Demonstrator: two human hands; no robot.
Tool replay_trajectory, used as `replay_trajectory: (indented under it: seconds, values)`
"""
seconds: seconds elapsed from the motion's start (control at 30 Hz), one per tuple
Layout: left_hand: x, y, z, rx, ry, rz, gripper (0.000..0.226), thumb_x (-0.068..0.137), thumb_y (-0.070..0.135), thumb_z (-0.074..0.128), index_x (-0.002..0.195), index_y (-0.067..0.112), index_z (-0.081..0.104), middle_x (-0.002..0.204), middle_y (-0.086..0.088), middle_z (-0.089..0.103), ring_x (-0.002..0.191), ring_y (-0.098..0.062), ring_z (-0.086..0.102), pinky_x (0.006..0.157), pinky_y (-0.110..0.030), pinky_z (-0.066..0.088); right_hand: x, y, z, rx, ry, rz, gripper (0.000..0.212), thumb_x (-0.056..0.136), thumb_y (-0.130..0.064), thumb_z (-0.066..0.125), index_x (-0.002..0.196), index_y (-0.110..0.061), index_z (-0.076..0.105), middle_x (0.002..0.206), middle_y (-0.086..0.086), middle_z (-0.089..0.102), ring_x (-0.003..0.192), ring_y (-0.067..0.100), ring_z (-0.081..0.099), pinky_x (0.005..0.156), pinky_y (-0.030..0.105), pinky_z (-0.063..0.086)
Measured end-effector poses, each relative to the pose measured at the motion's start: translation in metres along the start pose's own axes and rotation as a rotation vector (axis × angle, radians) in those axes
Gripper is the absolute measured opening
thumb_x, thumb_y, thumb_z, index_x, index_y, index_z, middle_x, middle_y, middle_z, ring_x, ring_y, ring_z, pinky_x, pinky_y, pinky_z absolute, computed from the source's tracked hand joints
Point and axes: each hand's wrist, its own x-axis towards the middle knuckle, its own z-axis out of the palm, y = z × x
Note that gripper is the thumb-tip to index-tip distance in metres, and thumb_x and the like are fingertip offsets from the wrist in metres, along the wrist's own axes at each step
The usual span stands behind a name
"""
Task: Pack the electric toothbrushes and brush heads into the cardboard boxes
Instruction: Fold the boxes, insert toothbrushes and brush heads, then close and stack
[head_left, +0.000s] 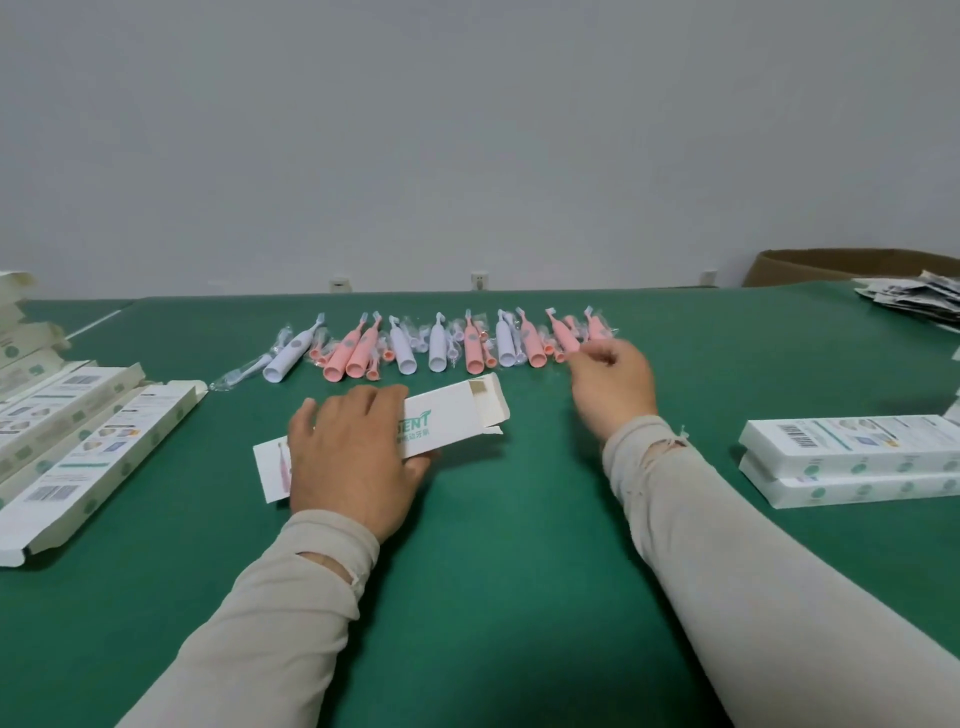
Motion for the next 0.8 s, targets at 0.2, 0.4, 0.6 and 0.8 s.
replay_trajectory:
  seconds: [0.2,0.4,0.6,0.8]
  values:
    - [0.000,0.002,0.006,0.010,0.016,-0.033,0.062,0.079,0.051,0.069,0.135,0.031,0.050,0.133,0.005,0.056,0.124,-0.023,0.050,0.119,-0.051,0.015,0.105,0.014,-0.015,-0.758,0.002,-0.139,0.053,0.093,-0.022,0.053,0.145,-0.027,0.047,0.153,0.006,0.043,0.136,0.033,0.044,0.109,0.039,0.037]
    - [0.001,0.004,0.009,-0.009,0.027,-0.060,0.061,0.068,0.038,0.081,0.124,0.022,0.062,0.117,0.000,0.064,0.111,-0.030,0.059,0.115,-0.058,0.022,0.168,0.011,-0.004,-1.011,-0.262,-0.189,0.060,0.097,-0.005,0.045,0.155,-0.022,0.037,0.167,0.002,0.018,0.151,0.030,0.023,0.120,0.035,0.019]
    - [0.002,0.003,0.010,-0.018,0.011,-0.056,0.065,0.065,0.041,0.083,0.125,0.023,0.062,0.117,0.002,0.064,0.112,-0.027,0.060,0.115,-0.060,0.025,0.194,0.024,0.011,-0.880,-0.335,-0.061,0.046,0.099,-0.006,0.046,0.145,-0.012,0.049,0.142,0.020,0.055,0.123,0.041,0.058,0.068,0.039,0.054]
    - [0.005,0.004,0.011,-0.008,-0.003,-0.065,0.070,0.060,0.038,0.086,0.124,0.024,0.063,0.117,0.002,0.065,0.110,-0.027,0.061,0.114,-0.060,0.026,0.194,0.025,0.014,-0.980,-0.276,-0.046,0.037,0.098,-0.001,0.044,0.132,-0.002,0.060,0.141,0.018,0.055,0.124,0.034,0.056,0.101,0.034,0.047]
